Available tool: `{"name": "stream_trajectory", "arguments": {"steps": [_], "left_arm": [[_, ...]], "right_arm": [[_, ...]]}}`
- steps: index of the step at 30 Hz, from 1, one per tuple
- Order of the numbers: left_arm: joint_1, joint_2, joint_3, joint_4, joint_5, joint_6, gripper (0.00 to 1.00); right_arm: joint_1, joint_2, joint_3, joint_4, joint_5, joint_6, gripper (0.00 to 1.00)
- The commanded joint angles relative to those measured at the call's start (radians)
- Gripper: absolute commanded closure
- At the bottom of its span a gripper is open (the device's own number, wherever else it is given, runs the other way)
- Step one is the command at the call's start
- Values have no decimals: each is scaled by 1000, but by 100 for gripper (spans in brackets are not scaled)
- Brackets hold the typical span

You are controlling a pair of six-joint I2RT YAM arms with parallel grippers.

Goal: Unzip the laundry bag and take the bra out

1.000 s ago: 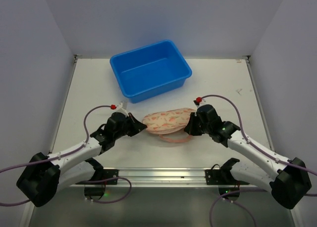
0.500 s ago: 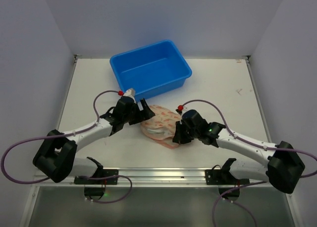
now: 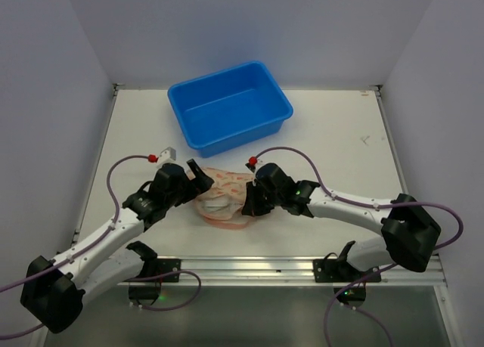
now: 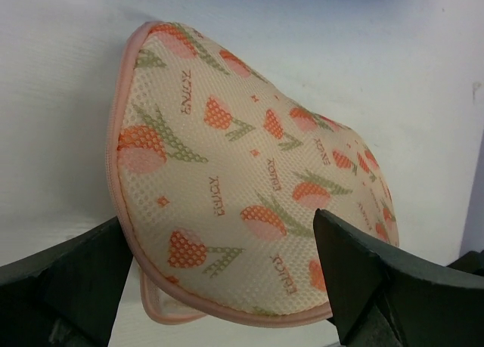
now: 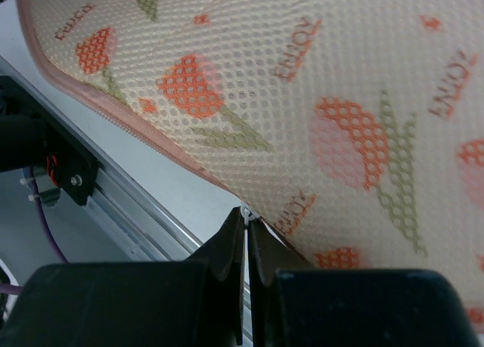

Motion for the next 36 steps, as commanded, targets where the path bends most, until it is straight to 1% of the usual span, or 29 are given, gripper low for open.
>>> {"name": "stream_trajectory", "arguments": {"steps": [1, 4, 6, 9, 12, 13, 16, 17, 19, 20, 21, 22, 24, 25, 26, 28, 30, 32, 34, 36], "left_arm": [[12, -65, 37, -129, -206, 5, 0], [32, -57, 100, -202, -276, 45, 0], [43, -33, 157, -259, -296, 63, 0], [48, -26, 189, -296, -297, 66, 0], [49, -42, 220, -328, -227, 59, 0], [49, -51, 206, -327, -158, 51, 0], [48, -95, 139, -278, -34, 3, 0], [46, -118, 80, -240, 50, -36, 0], [31, -143, 15, -195, 141, -79, 1], [20, -164, -39, -165, 149, -124, 2], [5, -172, -59, -155, 146, -144, 3], [-33, -180, -77, -144, 126, -164, 4], [-79, -186, -122, -82, 115, -211, 4], [-117, -180, -136, -56, 77, -224, 4], [-132, -154, -146, -7, 69, -245, 4], [-136, -119, -173, 39, 68, -259, 3], [-136, -68, -191, 122, 62, -267, 3], [-136, -28, -203, 180, 36, -267, 3], [-135, 6, -194, 201, -2, -264, 3], [-133, 32, -183, 210, -23, -254, 7]], "right_arm": [[6, 3, 32, 61, -14, 12, 100], [7, 0, 26, 62, -13, 12, 100], [7, -1, 24, 67, -13, 16, 100], [7, 10, 30, 77, -8, 24, 100], [7, 30, 40, 93, -10, 35, 100], [7, 33, 41, 99, -8, 36, 100], [7, 45, 44, 111, 5, 42, 100], [7, 50, 46, 111, 9, 42, 100], [7, 61, 52, 110, 10, 41, 100], [7, 64, 53, 107, 13, 38, 100], [7, 70, 55, 104, 21, 36, 100], [7, 73, 55, 105, 22, 36, 100], [7, 78, 55, 104, 25, 32, 100], [7, 85, 57, 104, 25, 32, 100], [7, 90, 58, 100, 24, 32, 100], [7, 99, 64, 94, 21, 27, 100], [9, 98, 61, 87, 16, 24, 100], [7, 90, 60, 74, 18, 23, 100], [7, 78, 55, 59, 16, 19, 100], [7, 67, 49, 47, 16, 22, 100]]}}
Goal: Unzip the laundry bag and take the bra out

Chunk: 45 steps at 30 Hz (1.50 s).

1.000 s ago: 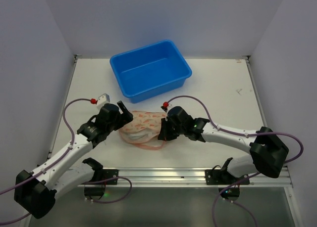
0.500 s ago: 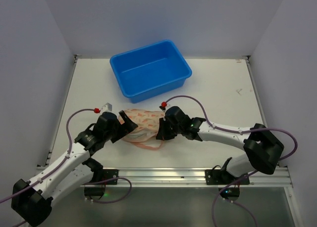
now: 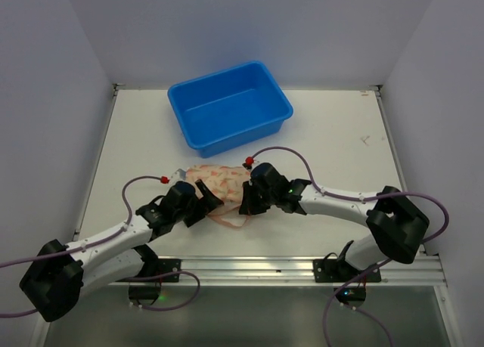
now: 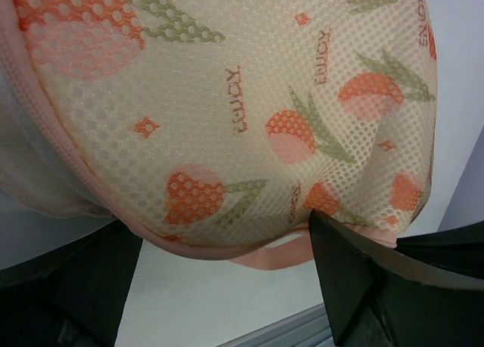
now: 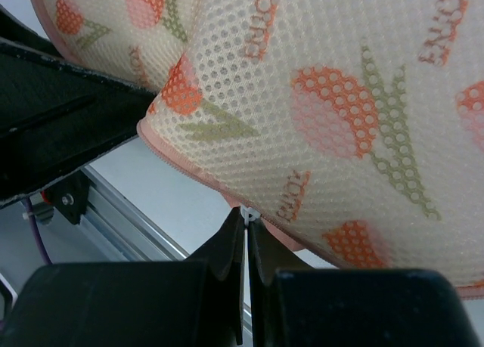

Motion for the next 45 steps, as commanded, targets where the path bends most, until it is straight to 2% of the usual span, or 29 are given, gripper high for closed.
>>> {"name": "stream_trajectory", "arguments": {"steps": [1, 2, 4, 5, 7, 8, 10, 11, 12, 15, 17, 21, 25, 27, 28, 29, 31, 32, 36, 39, 40, 41, 42, 45], "left_arm": [[2, 54, 24, 116, -84, -14, 10], [5, 68, 28, 115, -84, -10, 19], [23, 102, 33, 118, -67, 9, 30], [31, 111, 33, 115, -66, 17, 47], [59, 119, 30, 98, -64, 36, 64], [69, 116, 24, 92, -60, 47, 77], [109, 93, 18, 66, -61, 78, 88], [124, 82, 13, 59, -60, 89, 97], [158, 71, 2, 53, -55, 102, 100], [204, 34, -4, 36, -40, 168, 100], [212, 30, 5, 29, -41, 220, 100], [220, 66, 36, 73, -14, 320, 100], [220, 158, 88, 179, 144, 434, 100], [212, 188, 133, 231, 198, 443, 100], [207, 217, 146, 271, 248, 451, 97], [200, 235, 188, 283, 264, 455, 90], [148, 302, 248, 289, 263, 464, 81], [107, 329, 312, 289, 255, 468, 72], [54, 470, 447, 296, 227, 458, 56], [51, 522, 511, 297, 210, 452, 26], [52, 528, 527, 285, 206, 449, 9], [51, 533, 541, 271, 204, 449, 3], [52, 531, 551, 232, 194, 446, 0], [53, 484, 568, 108, 126, 422, 0]], "right_arm": [[6, -39, 26, -17, 12, -6, 100], [6, -46, 26, -26, 20, -6, 100], [6, -72, 18, -61, 35, -9, 100], [6, -83, 13, -70, 42, -10, 100], [3, -120, -7, -95, 61, -18, 100], [-8, -132, -14, -101, 69, -15, 100], [-32, -181, -49, -106, 42, -12, 100], [-60, -197, -56, -121, 39, -15, 100], [-75, -209, -56, -142, 40, -23, 100], [-144, -269, -86, -216, 71, -62, 100], [-225, -333, -122, -227, 49, -84, 100], [-267, -425, -180, -262, 69, -124, 100], [-263, -477, -177, -303, 5, -165, 100], [-258, -514, -171, -329, -20, -173, 100], [-255, -525, -169, -349, -29, -174, 100], [-252, -536, -169, -356, -41, -177, 100], [-244, -548, -171, -369, -84, -182, 100], [-230, -546, -169, -371, -95, -185, 100], [-181, -508, -189, -339, -103, -153, 100], [-134, -470, -194, -267, -124, -118, 100], [-102, -432, -186, -242, -115, -112, 100], [-88, -410, -163, -235, -110, -102, 100], [-76, -389, -152, -225, -110, -101, 100], [-59, -315, -122, -173, -135, -87, 100]]}}
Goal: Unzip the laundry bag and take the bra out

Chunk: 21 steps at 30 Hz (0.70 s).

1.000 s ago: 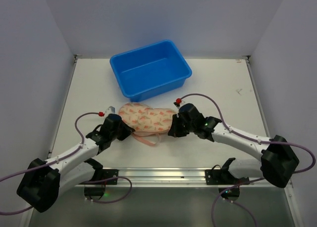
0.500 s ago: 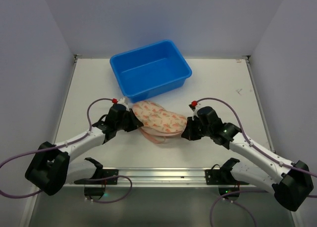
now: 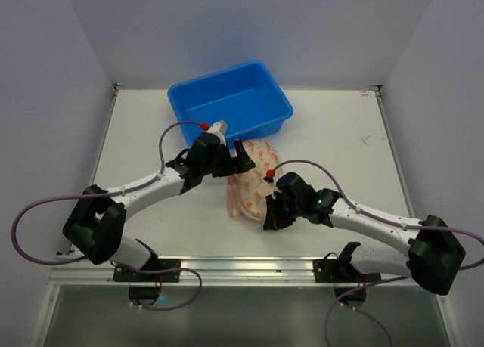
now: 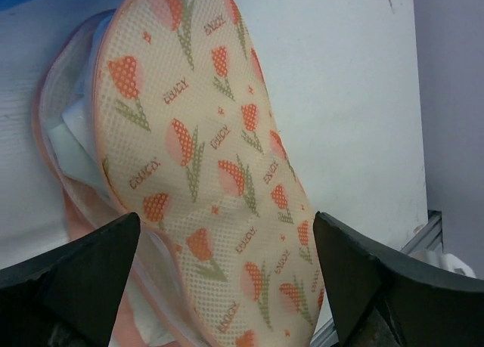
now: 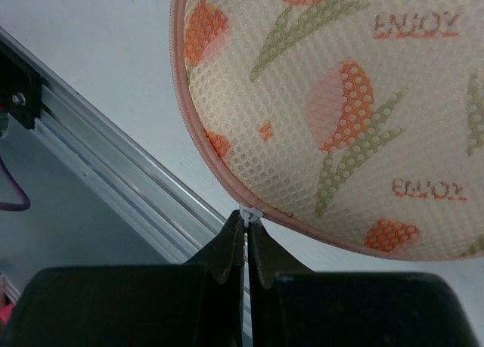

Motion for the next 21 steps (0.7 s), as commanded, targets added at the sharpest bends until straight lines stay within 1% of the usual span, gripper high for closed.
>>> {"name": "stream_trajectory", "arguments": {"steps": [1, 3, 4, 7, 8, 9, 10, 12, 13, 15, 18, 20, 21], "left_arm": [[3, -64, 32, -141, -95, -25, 0], [3, -136, 8, -200, -156, -54, 0], [3, -161, -11, -234, -162, -86, 0], [-4, -259, -130, -208, -130, -165, 0], [-16, -278, -194, -190, -98, -186, 0], [-23, -299, -224, -163, -81, -204, 0], [-34, -304, -248, -109, -51, -243, 3], [-79, -293, -301, -54, -40, -275, 5], [-95, -282, -307, 7, -40, -296, 7], [-129, -247, -309, 57, -43, -310, 10], [-152, -209, -302, 95, -61, -317, 17], [-159, -192, -289, 98, -66, -318, 28], [-159, -177, -286, 98, -66, -318, 35]], "right_arm": [[13, 71, 68, 100, -46, 31, 100], [16, 105, 97, 104, -46, 28, 100], [18, 120, 108, 107, -46, 28, 100], [24, 165, 135, 113, -55, 26, 100], [25, 179, 143, 114, -58, 26, 100], [27, 186, 148, 114, -60, 26, 100], [29, 189, 151, 114, -61, 28, 100], [30, 202, 154, 116, -61, 28, 100], [30, 206, 154, 116, -61, 29, 100], [32, 216, 157, 116, -63, 31, 100], [30, 219, 162, 108, -60, 29, 100], [33, 216, 162, 107, -57, 29, 100], [32, 214, 162, 107, -57, 29, 100]]}}
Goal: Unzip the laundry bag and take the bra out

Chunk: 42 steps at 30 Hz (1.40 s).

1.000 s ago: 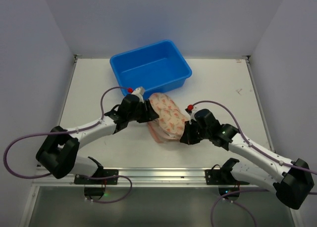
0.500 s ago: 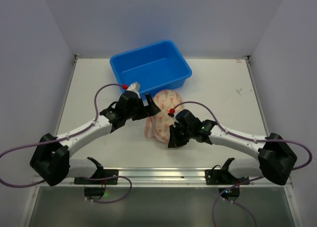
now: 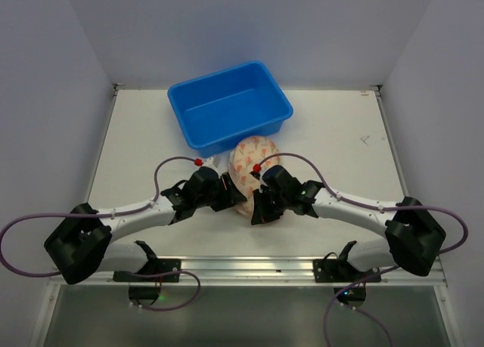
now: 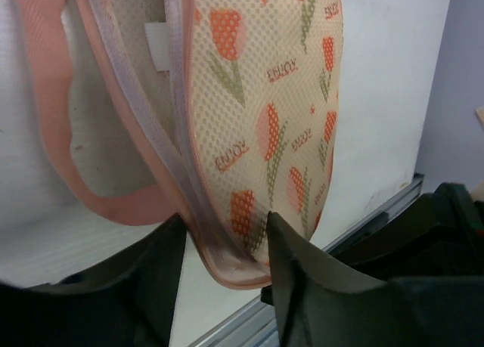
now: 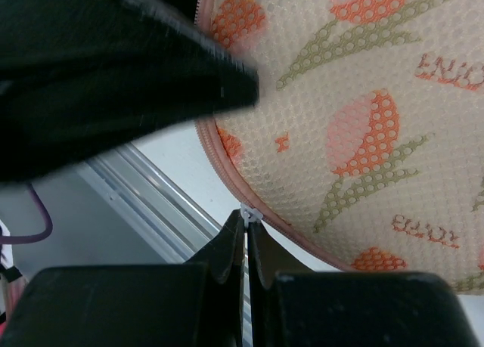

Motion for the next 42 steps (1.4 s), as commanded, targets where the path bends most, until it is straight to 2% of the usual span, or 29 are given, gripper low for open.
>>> {"name": "stream_trajectory", "arguments": {"steps": [1, 3, 4, 7, 12, 16, 18, 19, 22, 27, 31, 32, 33, 34, 35, 36, 38, 39, 42], "left_arm": [[-9, 25, 27, 98, -11, -31, 54], [-11, 25, 24, 92, -12, -29, 71], [-11, 24, 23, 83, -14, -29, 84], [-9, 4, 18, 37, -9, -20, 100], [29, -77, -26, -64, 18, 43, 100], [118, -136, -80, -132, 130, 163, 100], [163, -162, -97, -176, 170, 236, 100], [175, -166, -109, -195, 181, 256, 100], [192, -183, -128, -258, 193, 324, 100], [195, -215, -177, -232, 210, 319, 100], [197, -223, -174, -209, 218, 309, 99], [197, -226, -169, -209, 215, 305, 93], [195, -229, -154, -215, 204, 296, 77], [197, -231, -143, -222, 198, 293, 71], [197, -237, -132, -232, 190, 292, 65], [197, -243, -105, -261, 161, 287, 52], [197, -261, -74, -301, 114, 282, 40], [197, -269, -42, -342, 57, 276, 28], [197, -298, 6, -390, -52, 284, 19]], "right_arm": [[3, -5, 40, 12, -12, 7, 100], [3, -19, 32, -6, 1, 2, 100], [1, -25, 25, -22, 7, 1, 100], [-6, -66, -17, -45, 66, -10, 100], [-75, -176, -127, -72, 58, -10, 100], [-178, -295, -178, -132, 84, -30, 100], [-209, -325, -186, -134, 51, -35, 100], [-215, -335, -177, -179, 101, -35, 100], [-221, -323, -143, -240, 181, -31, 100], [-219, -273, -152, -206, 95, -47, 100], [-212, -279, -157, -204, 87, -39, 98], [-212, -286, -152, -206, 87, -39, 85], [-213, -302, -149, -207, 89, -39, 75], [-212, -310, -144, -221, 92, -39, 66], [-212, -321, -131, -230, 99, -39, 48], [-212, -344, -123, -249, 112, -41, 41], [-212, -373, -92, -267, 129, -41, 29], [-212, -402, -81, -276, 138, -41, 22], [-213, -456, -42, -301, 205, -41, 13]]}}
